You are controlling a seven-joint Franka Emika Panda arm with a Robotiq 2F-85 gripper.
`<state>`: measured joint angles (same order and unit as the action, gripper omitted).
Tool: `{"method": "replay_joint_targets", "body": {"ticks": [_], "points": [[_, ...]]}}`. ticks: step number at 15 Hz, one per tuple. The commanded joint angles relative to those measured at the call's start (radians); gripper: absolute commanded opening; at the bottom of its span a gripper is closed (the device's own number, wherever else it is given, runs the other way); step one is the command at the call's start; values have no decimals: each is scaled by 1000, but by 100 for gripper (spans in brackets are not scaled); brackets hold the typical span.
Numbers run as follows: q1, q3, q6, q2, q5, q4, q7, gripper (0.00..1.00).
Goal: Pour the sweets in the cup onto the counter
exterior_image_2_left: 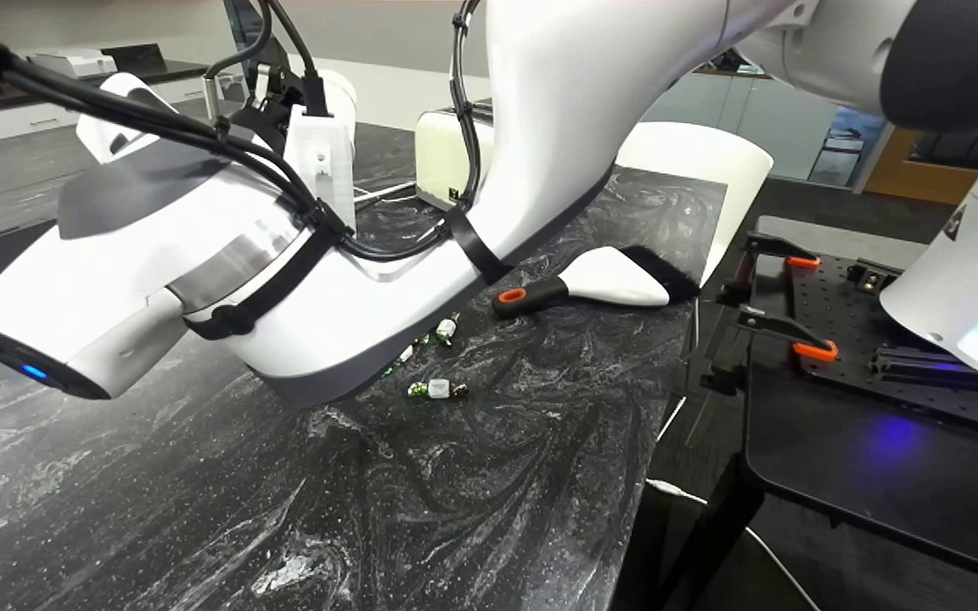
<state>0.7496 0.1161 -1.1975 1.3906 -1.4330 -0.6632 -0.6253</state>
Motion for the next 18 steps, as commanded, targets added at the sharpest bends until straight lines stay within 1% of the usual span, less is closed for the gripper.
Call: {"method": "replay_joint_targets", "body": {"ticks": [1, 9, 11, 14, 18], "points": [[9, 30, 22, 36, -31, 51, 49, 1], [18, 64, 20, 54, -86, 46, 67, 1], [15, 60, 19, 55, -88, 51, 64, 1], [6, 25, -13, 24, -61, 48, 51, 1], [-22, -49, -66, -96, 3, 28, 14, 1]]}}
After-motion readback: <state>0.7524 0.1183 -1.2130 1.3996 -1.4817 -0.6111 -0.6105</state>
